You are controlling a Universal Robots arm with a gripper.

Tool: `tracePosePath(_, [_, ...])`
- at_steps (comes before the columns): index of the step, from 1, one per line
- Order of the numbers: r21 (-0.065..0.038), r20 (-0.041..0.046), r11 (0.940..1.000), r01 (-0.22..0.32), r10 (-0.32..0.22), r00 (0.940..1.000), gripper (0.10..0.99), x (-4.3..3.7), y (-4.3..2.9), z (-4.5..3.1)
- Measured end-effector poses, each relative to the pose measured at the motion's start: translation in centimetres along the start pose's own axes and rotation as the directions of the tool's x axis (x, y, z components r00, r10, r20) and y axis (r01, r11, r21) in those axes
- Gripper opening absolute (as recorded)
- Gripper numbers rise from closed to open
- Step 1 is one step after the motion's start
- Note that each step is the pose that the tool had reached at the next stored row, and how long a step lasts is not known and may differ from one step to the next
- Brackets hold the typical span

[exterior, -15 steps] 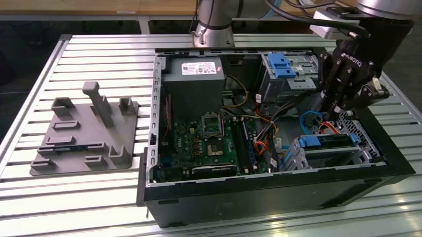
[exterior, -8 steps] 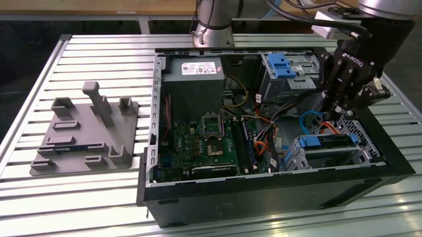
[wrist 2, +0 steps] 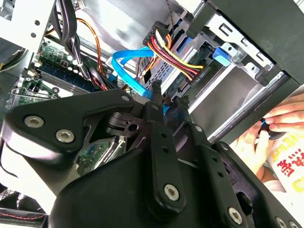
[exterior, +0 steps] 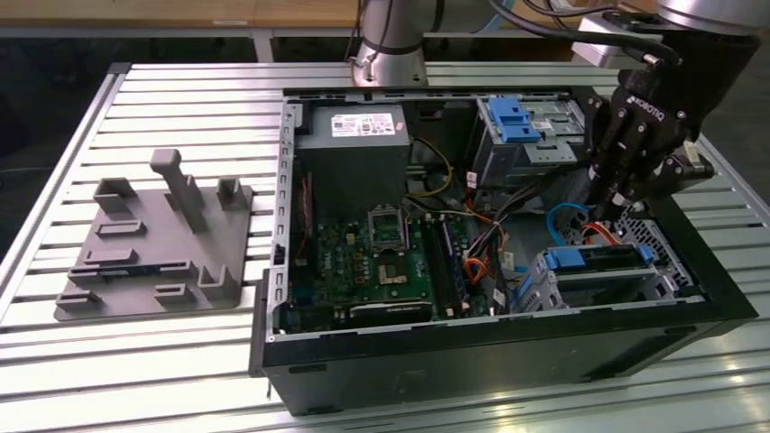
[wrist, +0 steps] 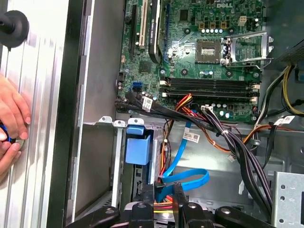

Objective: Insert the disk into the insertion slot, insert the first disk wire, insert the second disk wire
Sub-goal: 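Insert the second disk wire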

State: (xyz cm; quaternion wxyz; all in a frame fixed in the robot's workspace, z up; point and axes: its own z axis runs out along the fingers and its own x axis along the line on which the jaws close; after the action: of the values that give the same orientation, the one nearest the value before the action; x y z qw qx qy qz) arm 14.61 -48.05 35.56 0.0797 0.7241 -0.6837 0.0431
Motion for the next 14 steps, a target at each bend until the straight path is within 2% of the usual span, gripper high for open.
tracePosePath(4, [-0.008,-0.0037,1.0000,-0.005,0.005,1.0000,0.298,-0.09,-0.01,0.01])
tracePosePath(14, [-0.009,-0.0125,0.9999,-0.008,0.007,0.9999,0.282,-0.11,-0.02,0.03])
